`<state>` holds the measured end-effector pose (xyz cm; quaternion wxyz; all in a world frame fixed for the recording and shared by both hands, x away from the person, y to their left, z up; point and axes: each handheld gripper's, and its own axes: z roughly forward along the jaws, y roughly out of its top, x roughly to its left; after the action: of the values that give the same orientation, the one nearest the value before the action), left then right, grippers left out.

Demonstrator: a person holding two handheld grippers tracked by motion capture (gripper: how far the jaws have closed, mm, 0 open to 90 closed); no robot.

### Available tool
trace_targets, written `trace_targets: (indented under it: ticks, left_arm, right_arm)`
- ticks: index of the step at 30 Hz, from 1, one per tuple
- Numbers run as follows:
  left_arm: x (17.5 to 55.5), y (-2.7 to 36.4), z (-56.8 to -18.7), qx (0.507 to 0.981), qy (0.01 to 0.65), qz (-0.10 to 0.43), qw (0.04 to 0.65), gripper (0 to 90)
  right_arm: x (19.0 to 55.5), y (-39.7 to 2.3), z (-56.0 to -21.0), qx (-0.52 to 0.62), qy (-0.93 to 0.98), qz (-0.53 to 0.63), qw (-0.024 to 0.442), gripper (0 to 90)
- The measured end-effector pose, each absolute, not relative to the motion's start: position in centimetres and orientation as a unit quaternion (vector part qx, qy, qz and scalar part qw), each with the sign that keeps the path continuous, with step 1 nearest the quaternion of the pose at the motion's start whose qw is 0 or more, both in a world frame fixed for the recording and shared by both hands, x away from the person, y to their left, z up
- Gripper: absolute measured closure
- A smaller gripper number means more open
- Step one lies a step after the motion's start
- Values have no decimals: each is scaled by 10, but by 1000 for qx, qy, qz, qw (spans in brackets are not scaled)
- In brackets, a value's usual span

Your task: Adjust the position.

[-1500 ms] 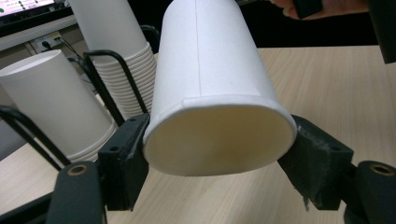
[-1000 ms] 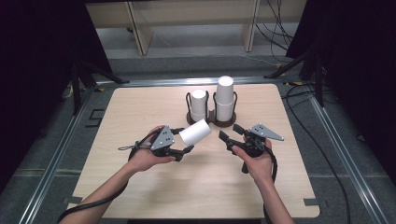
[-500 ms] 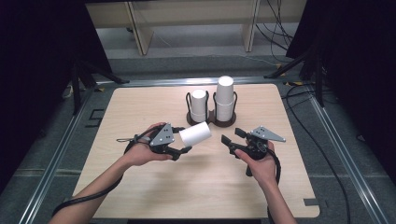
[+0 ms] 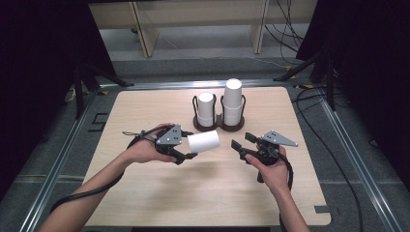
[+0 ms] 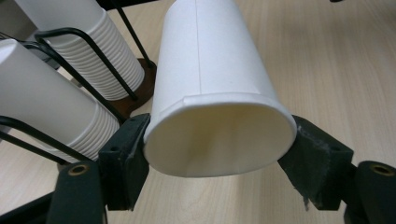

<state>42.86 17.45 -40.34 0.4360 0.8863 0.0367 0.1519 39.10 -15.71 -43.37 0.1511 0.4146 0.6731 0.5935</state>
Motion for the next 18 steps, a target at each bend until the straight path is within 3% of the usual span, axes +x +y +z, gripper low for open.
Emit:
trace_targets:
  ticks: [6, 8, 18]
  left_arm:
    - [434, 177, -401, 894, 27, 134, 426, 285]
    - [435, 178, -400, 894, 30, 130, 427, 286]
    - [440, 180, -393, 906, 14, 120, 406, 287]
  right_arm:
    - [390, -157, -432, 407, 681, 591, 147, 310]
    - [391, -159, -432, 393, 689, 585, 169, 312]
    - [394, -162, -429, 363, 726, 562, 157, 311]
